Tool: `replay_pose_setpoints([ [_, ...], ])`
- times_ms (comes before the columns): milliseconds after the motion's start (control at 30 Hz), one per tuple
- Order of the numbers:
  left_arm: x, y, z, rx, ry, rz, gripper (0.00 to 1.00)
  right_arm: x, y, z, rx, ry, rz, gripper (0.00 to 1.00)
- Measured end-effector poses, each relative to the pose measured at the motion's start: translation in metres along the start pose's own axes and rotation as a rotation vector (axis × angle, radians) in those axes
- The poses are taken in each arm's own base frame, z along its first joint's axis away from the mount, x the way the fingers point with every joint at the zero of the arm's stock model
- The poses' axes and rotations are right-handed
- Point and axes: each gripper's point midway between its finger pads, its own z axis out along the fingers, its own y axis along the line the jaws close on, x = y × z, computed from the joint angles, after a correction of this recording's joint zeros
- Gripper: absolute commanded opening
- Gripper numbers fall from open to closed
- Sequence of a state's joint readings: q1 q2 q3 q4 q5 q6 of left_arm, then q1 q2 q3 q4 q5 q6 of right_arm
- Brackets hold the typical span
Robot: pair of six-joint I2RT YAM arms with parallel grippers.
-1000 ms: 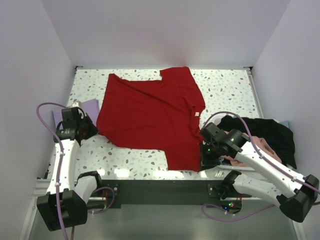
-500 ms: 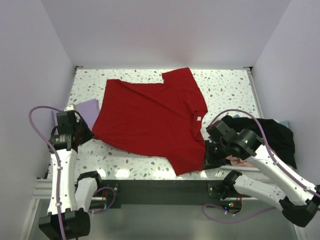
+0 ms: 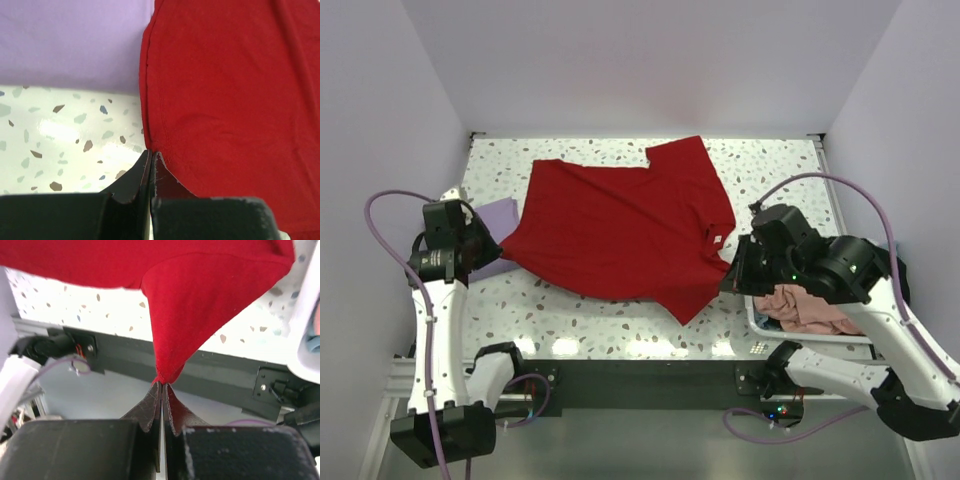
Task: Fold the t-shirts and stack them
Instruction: Fold the tshirt
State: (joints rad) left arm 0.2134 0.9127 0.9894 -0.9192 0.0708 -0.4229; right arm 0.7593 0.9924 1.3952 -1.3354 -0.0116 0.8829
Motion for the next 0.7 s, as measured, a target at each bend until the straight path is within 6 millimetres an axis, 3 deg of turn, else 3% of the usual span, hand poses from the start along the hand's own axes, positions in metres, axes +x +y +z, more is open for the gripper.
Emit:
replay_pose_setpoints([
  [100,-0.005,-0.002,-0.004,0.01,-0.026,0.002,0.0,-0.005,-0.001,-0.01,-0.022,-0.053,0.023,0.0],
  [167,-0.002,-0.001,-0.003,0.01,-0.024,0.002,0.0,0.002,-0.008,-0.011,-0.029,-0.057,0.04,0.0],
  [300,0.013,0.005,0.003,-0.007,0.018,0.004,0.0,0.039,-0.041,0.009,0.007,0.021,0.08,0.0],
  [467,0.015,0.009,0.003,-0.036,0.021,0.041,0.0,0.08,-0.075,0.028,0.066,0.133,0.128,0.0],
  [700,0.013,0.013,0.006,-0.07,0.022,0.083,0.0,0.074,-0.069,0.032,0.103,0.153,0.126,0.0],
])
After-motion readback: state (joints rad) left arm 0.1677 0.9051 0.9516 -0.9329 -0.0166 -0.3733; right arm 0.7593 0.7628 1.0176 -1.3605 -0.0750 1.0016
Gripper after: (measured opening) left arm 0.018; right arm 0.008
